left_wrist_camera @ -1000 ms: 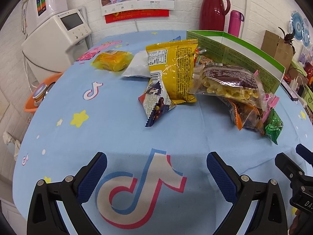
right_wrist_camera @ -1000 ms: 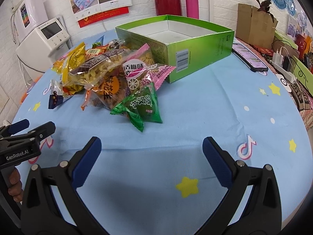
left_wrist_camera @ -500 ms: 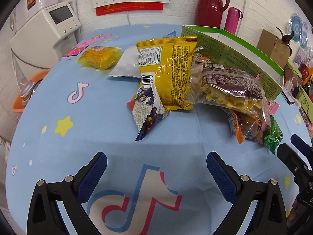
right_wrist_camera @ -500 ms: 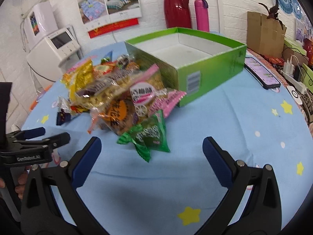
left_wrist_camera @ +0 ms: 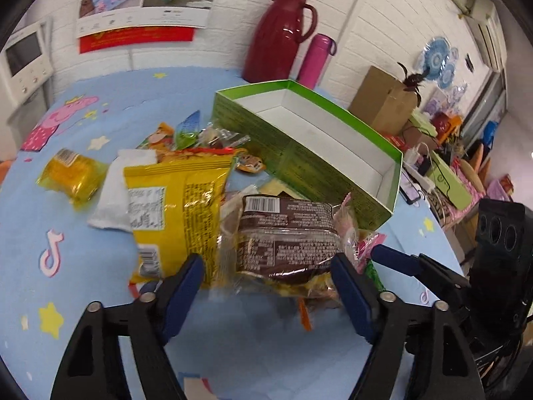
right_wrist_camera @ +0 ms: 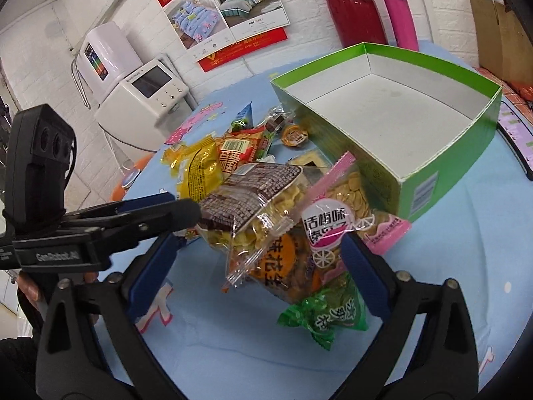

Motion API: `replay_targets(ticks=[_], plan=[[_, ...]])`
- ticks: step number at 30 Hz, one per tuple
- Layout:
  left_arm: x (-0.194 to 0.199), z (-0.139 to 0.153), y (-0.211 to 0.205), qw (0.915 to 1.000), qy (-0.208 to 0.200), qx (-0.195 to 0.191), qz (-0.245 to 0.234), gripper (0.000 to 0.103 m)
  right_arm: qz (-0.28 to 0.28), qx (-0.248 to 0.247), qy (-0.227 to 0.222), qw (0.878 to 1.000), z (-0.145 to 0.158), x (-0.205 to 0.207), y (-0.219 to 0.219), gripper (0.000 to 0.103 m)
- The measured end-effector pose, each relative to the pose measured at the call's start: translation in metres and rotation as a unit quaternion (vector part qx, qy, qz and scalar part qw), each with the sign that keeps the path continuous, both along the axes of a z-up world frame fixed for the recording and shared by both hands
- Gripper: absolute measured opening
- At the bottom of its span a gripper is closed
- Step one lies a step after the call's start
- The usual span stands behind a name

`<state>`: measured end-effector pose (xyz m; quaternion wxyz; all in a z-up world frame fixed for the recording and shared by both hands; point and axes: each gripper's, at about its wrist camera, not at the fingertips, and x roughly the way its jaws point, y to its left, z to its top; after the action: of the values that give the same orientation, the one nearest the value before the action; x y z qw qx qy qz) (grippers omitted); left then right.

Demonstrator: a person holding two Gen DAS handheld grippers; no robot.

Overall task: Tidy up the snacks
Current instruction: 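Grasp the brown chocolate bag with the left tool while the right tool grasps the clear yellow-snack bag, then carry both bags over the green box and open both tools to drop them inside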

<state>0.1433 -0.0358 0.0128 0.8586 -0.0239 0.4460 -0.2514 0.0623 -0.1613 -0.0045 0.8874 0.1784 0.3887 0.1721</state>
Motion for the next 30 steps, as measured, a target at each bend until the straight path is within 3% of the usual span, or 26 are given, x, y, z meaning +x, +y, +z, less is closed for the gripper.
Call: replay_targets(ticks=[1,3,6,9,11,15,17,18,20,24,30], plan=[[0.005,-0.003,-0.005,0.9999,0.006,0.003,-0.012,0.063,-0.003,0.01,0.005,1.0,-0.002,0.002,-0.003,0.084],[0.017,-0.011,-0.009,0.9993,0.025,-0.003,-0.029,0.059,-0.007,0.025,0.01,1.0,-0.003,0.002,-0.009,0.079],[0.027,-0.014,-0.003,0.9981,0.046,-0.027,-0.032,0.059,-0.009,0.042,0.011,0.999,0.0,0.001,-0.016,0.077],[0.027,-0.019,0.001,0.997,0.057,-0.039,-0.032,0.06,-0.016,0.043,0.015,0.999,-0.002,0.005,-0.018,0.07],[0.029,-0.023,0.005,0.9967,0.063,-0.045,-0.025,0.067,-0.019,0.037,0.013,0.999,-0.002,0.007,-0.017,0.06],[0.032,-0.029,0.008,0.9938,0.084,-0.069,-0.024,0.066,-0.021,0.038,0.015,0.999,-0.006,0.016,-0.018,0.055],[0.03,-0.03,0.003,0.9945,0.076,-0.065,-0.029,0.066,-0.023,0.013,0.01,1.0,-0.004,0.019,-0.012,0.05],[0.028,-0.03,0.0,0.9953,0.07,-0.06,-0.03,0.061,-0.023,-0.003,0.006,1.0,-0.003,0.019,-0.008,0.047],[0.024,-0.031,-0.003,0.9949,0.072,-0.063,-0.032,0.05,-0.023,-0.013,0.002,1.0,0.0,0.013,-0.005,0.029],[0.007,-0.021,-0.002,0.9956,0.06,-0.064,-0.033,0.036,-0.024,-0.023,-0.012,0.999,0.012,-0.003,-0.005,0.028],[-0.005,0.027,-0.003,0.9948,0.01,-0.094,-0.039,0.034,-0.025,-0.036,-0.083,0.996,0.062,-0.015,-0.014,0.028]])
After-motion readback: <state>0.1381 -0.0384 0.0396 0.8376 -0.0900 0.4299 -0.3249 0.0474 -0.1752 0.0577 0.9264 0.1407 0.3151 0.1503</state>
